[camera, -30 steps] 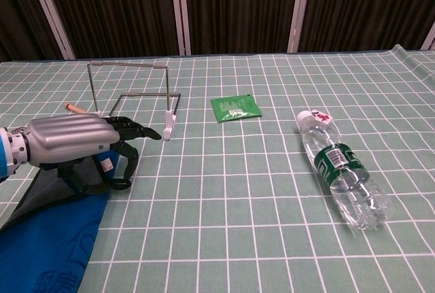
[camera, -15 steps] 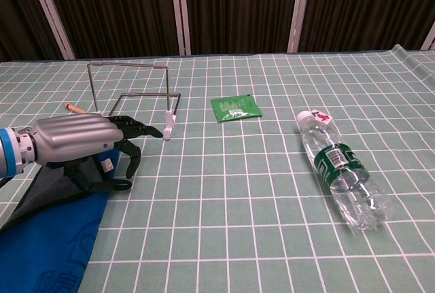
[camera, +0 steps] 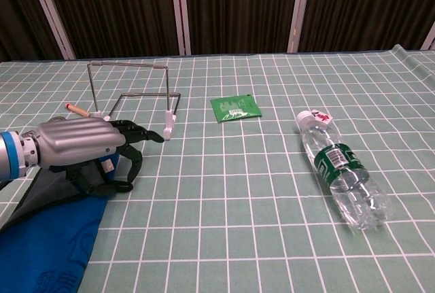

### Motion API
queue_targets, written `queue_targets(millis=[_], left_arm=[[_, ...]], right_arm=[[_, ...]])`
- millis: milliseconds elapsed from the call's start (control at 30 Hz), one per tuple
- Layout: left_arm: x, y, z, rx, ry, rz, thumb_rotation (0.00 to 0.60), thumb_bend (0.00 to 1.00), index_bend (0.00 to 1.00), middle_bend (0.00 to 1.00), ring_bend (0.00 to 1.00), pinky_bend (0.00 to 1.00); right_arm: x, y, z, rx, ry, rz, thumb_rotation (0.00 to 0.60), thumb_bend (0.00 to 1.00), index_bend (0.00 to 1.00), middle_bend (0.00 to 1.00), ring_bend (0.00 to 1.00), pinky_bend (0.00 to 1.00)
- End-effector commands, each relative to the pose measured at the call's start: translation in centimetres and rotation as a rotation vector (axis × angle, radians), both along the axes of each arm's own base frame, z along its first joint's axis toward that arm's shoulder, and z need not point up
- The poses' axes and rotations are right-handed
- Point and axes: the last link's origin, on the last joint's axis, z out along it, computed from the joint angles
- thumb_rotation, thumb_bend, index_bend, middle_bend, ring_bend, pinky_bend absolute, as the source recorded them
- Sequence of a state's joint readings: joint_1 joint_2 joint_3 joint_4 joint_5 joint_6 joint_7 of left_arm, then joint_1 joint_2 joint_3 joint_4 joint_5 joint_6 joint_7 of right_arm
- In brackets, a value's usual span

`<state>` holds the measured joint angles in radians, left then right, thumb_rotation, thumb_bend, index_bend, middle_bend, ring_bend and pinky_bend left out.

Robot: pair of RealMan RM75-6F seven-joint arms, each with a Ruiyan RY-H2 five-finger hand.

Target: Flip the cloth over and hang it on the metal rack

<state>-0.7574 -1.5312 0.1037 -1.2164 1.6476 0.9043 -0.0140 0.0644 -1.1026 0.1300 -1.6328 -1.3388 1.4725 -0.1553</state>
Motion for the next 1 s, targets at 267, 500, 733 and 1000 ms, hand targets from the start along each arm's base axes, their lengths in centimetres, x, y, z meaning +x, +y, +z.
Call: queue_targets(millis=[267,500,733,1000], left_arm=[[-0.3,0.0,-0.2,-0.011,0.03,0.015,0.6,0.41,0.54,0.0,0.0,0.0],[-0.3,0.0,-0.2,-0.006,0.035,0.018,0.6,0.47,0.62,0.0,0.0,0.0],[-0.6,0.2,0.1,0.006,0.047,0.023,0.6,0.53,0.66,0.0,0.0,0.0],[-1.4,0.6,0.8,0.03,0.049,0.037,0.6,0.53,0.67,0.0,0.0,0.0]], right_arm=[[0.0,0.0,0.0,0.003,-0.001,-0.001,0.6,0.0,0.0,0.0,0.0,0.0],[-0.1,-0.1,0.0,0.003,-0.001,-0.003,0.6,0.0,0.0,0.0,0.0,0.0],[-0.1,-0.1,0.0,0.003,-0.001,-0.001,0.6,0.0,0.0,0.0,0.0,0.0],[-0.1,0.0,0.0,0.005,-0.002,0.001,0.6,0.0,0.0,0.0,0.0,0.0]])
